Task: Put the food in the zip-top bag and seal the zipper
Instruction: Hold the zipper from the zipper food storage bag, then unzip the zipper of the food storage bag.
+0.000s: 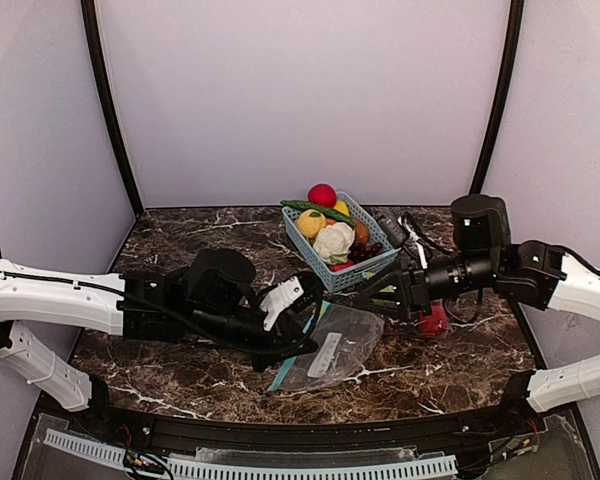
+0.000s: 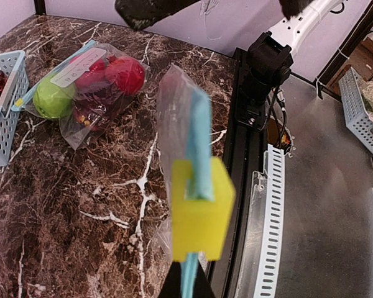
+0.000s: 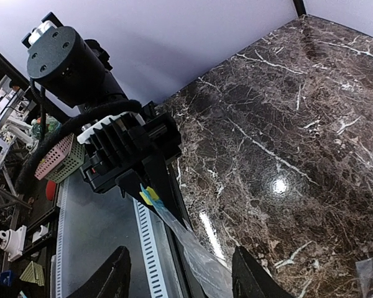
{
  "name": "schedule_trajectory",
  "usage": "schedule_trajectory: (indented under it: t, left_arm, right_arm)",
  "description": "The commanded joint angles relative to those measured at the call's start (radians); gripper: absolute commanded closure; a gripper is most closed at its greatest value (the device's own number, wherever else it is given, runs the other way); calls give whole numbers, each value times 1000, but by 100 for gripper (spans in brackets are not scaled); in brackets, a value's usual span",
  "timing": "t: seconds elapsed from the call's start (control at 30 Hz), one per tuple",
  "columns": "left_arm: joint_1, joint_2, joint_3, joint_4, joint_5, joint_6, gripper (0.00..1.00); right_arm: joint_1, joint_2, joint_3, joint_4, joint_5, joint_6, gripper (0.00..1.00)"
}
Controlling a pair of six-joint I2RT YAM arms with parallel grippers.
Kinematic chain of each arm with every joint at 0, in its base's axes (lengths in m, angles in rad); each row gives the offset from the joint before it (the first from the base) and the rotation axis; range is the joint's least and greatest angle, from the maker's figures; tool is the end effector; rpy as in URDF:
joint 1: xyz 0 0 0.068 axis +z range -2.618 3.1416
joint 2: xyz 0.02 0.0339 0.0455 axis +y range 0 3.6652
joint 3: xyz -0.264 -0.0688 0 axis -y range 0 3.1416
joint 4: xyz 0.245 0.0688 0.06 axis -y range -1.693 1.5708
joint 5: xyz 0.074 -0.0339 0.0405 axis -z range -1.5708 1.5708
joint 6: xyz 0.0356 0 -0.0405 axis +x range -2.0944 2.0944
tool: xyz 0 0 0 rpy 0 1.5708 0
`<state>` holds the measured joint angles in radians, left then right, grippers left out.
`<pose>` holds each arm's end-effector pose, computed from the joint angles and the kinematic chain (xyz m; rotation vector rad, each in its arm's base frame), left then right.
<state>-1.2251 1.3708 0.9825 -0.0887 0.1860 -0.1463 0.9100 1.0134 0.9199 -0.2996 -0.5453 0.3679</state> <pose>0.1002 -0.2975 0.2850 1.2385 1.8254 -1.0081 0.1243 0.1900 0.3344 -0.9537 1.9460 1.3266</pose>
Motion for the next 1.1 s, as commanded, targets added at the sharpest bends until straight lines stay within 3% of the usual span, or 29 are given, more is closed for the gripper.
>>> schedule_trajectory:
  t: [0.0, 0.2, 0.37, 0.53, 0.57, 0.6, 0.77, 0.9, 1.07]
  left_arm:
    - [12, -14, 23, -25, 73, -74, 99]
    - [17, -16, 10, -1, 104, -107, 99]
    - [25, -12, 5, 26, 141, -122, 99]
    - [32, -11, -1, 49, 165, -136, 97]
    - [33, -13, -2, 59, 167, -139, 93]
    - [37, -16, -7, 65, 165, -148, 79]
    - [74, -62, -42, 186, 181, -200, 46]
    - [123, -79, -61, 279, 253, -261, 43]
    - [151, -83, -52, 330, 305, -284, 50]
  right_arm:
    - [44, 57, 29, 100, -41, -64, 48]
    - [78, 122, 29, 152, -76, -65, 54]
    - [92, 145, 25, 187, -90, -55, 72]
    - [95, 147, 10, 226, -93, -41, 100]
    - [95, 144, 6, 227, -89, -41, 100]
    - [95, 139, 3, 229, -85, -40, 100]
    - [96, 117, -13, 229, -91, -41, 100]
    - [95, 105, -23, 225, -97, -38, 100]
    - [95, 107, -30, 219, -109, -34, 100]
